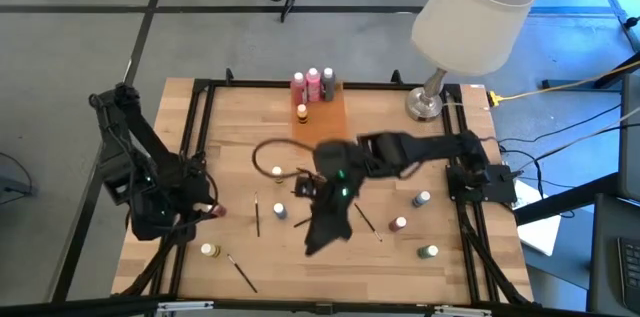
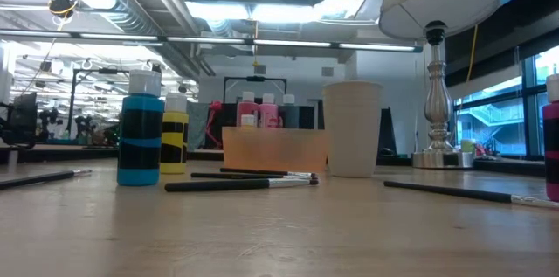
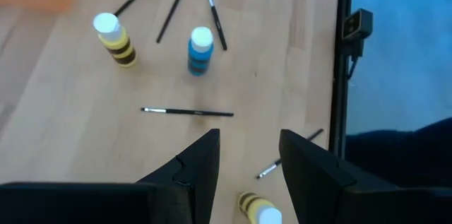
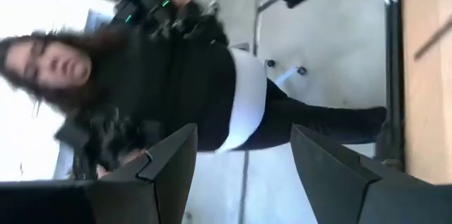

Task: Pick & Place Paint Supplies
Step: Put the black paint brush into the light brown cup

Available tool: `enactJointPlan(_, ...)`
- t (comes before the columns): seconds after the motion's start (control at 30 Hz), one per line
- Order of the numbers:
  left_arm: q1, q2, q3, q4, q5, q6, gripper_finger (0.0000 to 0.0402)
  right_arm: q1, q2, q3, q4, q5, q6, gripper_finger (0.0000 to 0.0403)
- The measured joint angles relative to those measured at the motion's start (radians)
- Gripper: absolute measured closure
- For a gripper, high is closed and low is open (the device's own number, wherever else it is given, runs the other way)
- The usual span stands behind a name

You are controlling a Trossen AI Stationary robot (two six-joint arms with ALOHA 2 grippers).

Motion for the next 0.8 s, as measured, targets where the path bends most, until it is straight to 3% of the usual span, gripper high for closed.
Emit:
enactJointPlan(0.13,-0.037,0.002,0.0,0.0,0.001,-0.024,0.0258,0.061,0.001,0.0,0.001,0.157,0.223,0.0169)
enactJointPlan(0.27,-0.081,0.012,0.0,0.002,0.001,-0.06,0.0258,0.077,0.008,0.0,-0.008,0.207,0.228,0.0169)
enactJointPlan(0.37,-0.112,0.026,0.0,0.004,0.0,-0.076,0.0258,0.081,0.017,0.0,-0.016,0.229,0.104,0.0169)
enactJointPlan(0.47,-0.136,0.038,0.0,0.005,0.0,-0.093,0.0258,0.092,0.018,0.0,-0.067,0.293,-0.132,0.0169)
enactJointPlan(0.63,-0.146,0.066,0.0,0.005,-0.027,-0.134,0.0258,0.127,0.018,0.0,-0.301,0.452,-0.465,0.0169)
enactJointPlan(0.8,-0.146,0.096,0.0,0.086,-0.032,-0.128,0.0258,0.18,0.029,0.0,-0.383,0.55,-0.414,0.0169)
